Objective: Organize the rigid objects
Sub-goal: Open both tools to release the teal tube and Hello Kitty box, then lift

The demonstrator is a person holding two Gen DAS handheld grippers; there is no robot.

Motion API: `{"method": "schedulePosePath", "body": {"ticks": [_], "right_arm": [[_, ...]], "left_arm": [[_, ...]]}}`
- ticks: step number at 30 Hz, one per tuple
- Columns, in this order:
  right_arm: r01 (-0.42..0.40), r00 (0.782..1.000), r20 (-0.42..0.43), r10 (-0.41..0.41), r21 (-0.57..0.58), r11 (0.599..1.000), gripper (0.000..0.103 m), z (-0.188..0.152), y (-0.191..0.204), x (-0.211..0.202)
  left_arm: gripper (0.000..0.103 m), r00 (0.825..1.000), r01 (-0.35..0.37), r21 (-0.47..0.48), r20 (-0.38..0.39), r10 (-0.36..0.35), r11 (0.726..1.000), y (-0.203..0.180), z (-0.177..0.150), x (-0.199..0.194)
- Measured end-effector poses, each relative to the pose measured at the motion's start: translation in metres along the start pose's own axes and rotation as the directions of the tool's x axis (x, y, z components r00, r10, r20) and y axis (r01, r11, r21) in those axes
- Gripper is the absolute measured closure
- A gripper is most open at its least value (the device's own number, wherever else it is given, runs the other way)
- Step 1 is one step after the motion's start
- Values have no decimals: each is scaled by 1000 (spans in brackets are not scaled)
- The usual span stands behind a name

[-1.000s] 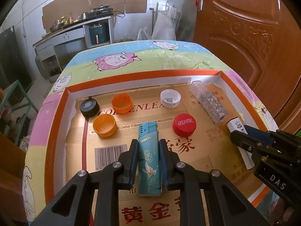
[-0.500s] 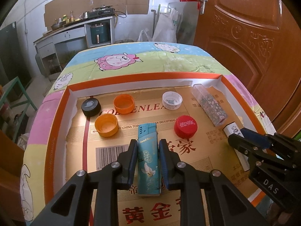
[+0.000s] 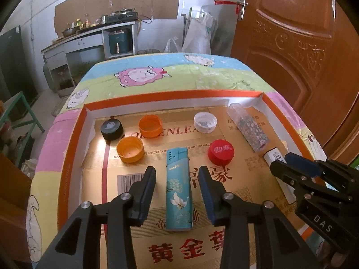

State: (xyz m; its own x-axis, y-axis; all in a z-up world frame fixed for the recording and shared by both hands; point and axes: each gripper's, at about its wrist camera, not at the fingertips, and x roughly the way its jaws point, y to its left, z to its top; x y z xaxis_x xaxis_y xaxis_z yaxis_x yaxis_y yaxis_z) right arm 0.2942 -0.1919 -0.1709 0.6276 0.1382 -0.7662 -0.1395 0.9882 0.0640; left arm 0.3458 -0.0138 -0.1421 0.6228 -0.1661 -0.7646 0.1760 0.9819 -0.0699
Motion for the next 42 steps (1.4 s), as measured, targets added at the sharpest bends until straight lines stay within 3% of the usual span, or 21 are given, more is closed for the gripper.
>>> {"method": "schedulePosePath", "body": {"ticks": [42], "right_arm": [[-12,995,102,14,-27,1000,71,-9,22,-88]], "left_arm": [[63,994,-24,4,105,23,1000,-7,-9,-87]]}}
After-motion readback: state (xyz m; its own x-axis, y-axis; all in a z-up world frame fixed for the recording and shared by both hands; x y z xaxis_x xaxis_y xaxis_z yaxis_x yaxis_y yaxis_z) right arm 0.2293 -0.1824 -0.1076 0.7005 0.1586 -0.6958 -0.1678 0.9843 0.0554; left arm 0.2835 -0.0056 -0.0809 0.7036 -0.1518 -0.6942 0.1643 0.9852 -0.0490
